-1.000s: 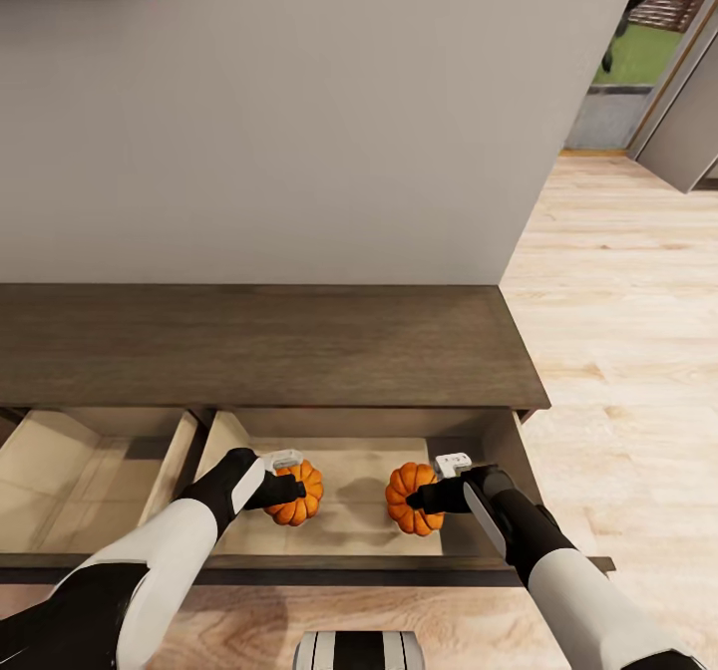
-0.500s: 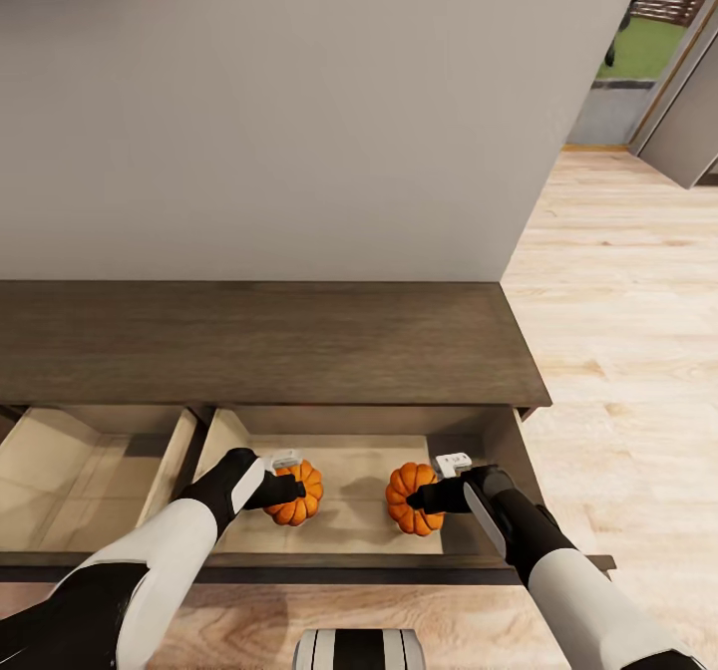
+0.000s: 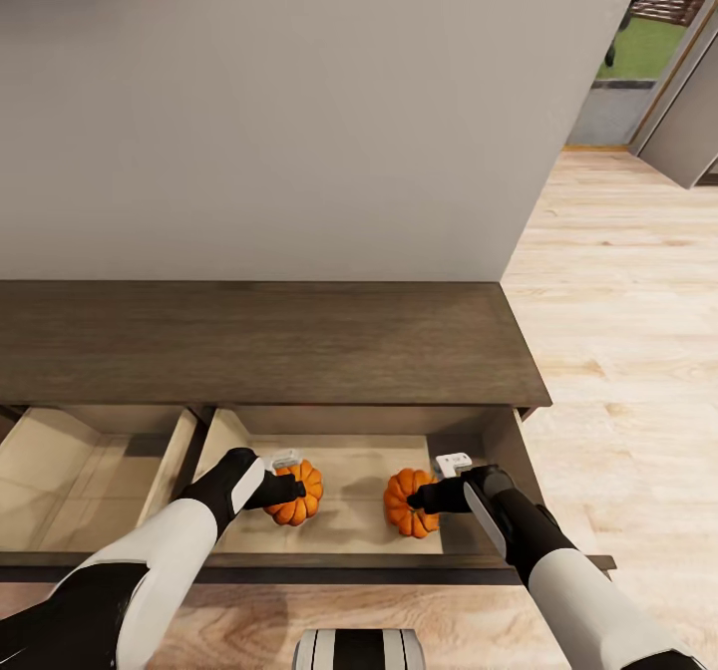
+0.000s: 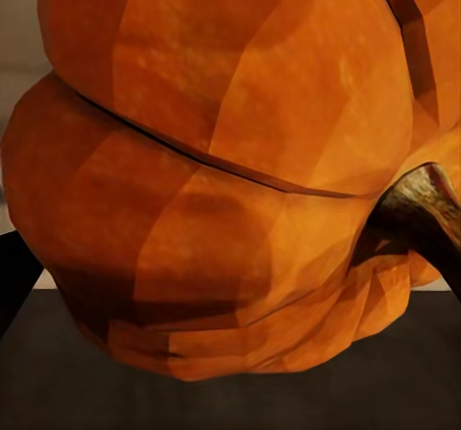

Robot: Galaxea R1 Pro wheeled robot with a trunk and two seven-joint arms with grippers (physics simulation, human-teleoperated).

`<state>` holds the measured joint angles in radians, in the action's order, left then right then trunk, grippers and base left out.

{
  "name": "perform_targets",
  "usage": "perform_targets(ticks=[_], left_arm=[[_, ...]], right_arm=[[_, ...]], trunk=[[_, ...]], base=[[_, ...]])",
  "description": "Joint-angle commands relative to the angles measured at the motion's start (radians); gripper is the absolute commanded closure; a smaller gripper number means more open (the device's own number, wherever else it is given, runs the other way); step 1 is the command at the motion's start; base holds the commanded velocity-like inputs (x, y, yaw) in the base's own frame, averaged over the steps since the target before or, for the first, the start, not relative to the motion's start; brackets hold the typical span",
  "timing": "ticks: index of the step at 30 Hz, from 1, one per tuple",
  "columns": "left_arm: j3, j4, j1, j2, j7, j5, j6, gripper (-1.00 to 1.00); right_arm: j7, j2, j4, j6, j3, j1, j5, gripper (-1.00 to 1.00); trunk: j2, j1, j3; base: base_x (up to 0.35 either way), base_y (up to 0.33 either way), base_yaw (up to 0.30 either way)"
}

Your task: Place each of the two pumpkins and all three candles from the living room inside a cabinet in the living room (use any cabinet), then make sure every cabinet is closed, and position the cauldron so it is next to a table in the living room.

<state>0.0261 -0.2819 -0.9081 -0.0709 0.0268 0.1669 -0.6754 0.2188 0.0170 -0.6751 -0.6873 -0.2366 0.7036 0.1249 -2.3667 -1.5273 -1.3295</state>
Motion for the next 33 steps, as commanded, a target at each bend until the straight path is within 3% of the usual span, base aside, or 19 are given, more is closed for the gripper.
perform_targets(ticks=[1,15,16,33], left_arm=[[0.001,-0.002,0.0,0.0,0.007,0.001,-0.006,1.0],[0.001,-0.002,0.0,0.0,0.007,0.002,-0.006,1.0],[0.001,-0.002,0.0,0.0,0.007,0.002,-0.006,-1.0],[0.002,-0.002,0.0,0.0,0.007,0.002,-0.006,-1.0]], right_arm=[[-0.004,0.001,-0.001,-0.004,-0.005,0.0,0.01,-1.0],[-0.001,0.001,-0.001,-0.004,-0.004,0.0,0.01,-1.0],[-0.001,0.001,-0.001,-0.004,-0.004,0.0,0.01,-1.0],[-0.001,0.0,-0.001,-0.004,-0.006,0.0,0.01,-1.0]], trunk=[[0.0,0.0,-0.001],[0.0,0.0,-0.001],[0.0,0.0,-0.001],[0.0,0.0,-0.001]], base=[[0.0,0.0,0.0],[0.0,0.0,0.0],[0.0,0.0,0.0],[0.0,0.0,0.0]])
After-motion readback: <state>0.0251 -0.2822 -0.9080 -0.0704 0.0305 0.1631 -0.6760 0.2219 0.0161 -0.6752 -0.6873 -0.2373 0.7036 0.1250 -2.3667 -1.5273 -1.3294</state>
